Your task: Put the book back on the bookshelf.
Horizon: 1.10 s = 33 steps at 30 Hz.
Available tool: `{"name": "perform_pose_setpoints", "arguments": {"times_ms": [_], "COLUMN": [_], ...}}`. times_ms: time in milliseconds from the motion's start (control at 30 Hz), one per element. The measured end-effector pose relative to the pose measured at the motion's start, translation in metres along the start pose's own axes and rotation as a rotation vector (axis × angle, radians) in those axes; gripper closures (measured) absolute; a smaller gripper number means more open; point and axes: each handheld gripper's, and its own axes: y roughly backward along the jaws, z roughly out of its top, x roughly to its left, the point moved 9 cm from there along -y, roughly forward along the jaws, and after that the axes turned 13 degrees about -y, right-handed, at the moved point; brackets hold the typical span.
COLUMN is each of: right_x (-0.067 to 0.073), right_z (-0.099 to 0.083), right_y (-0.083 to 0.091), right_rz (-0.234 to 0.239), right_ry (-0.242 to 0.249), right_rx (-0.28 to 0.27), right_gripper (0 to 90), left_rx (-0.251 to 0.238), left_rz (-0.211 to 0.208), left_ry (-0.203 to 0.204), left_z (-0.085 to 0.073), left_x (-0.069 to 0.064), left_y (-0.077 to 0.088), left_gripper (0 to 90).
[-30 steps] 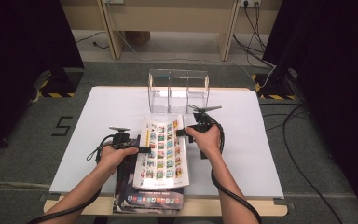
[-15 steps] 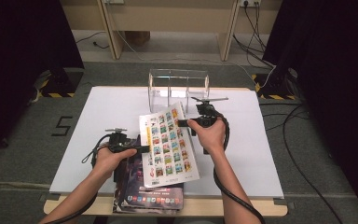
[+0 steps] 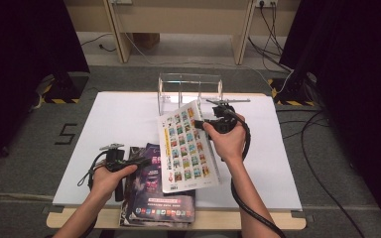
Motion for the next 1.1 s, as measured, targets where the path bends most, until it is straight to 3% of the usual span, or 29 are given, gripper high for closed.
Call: {"name": "perform_pose_setpoints", "arguments": {"times_ms": [500, 1100], "right_x": [0.005, -0.003], "right_z": [0.02, 0.049], "right_y": [0.018, 0.051], "right_rz": [-0.031, -0.135], "right_ry": [0.032, 0.071], "right_rx": [-0.091, -0.23], "right_gripper": [74.0, 74.1], "left_rx": [-0.032, -0.028], "left_rz": [0.044, 0.056], "left_ry": [-0.026, -0.024], "left_z": [0.004, 0.001], "left_x": [0.004, 0.008], "left_y": [0.009, 0.01], "left_gripper": [55.5, 54.3]}}
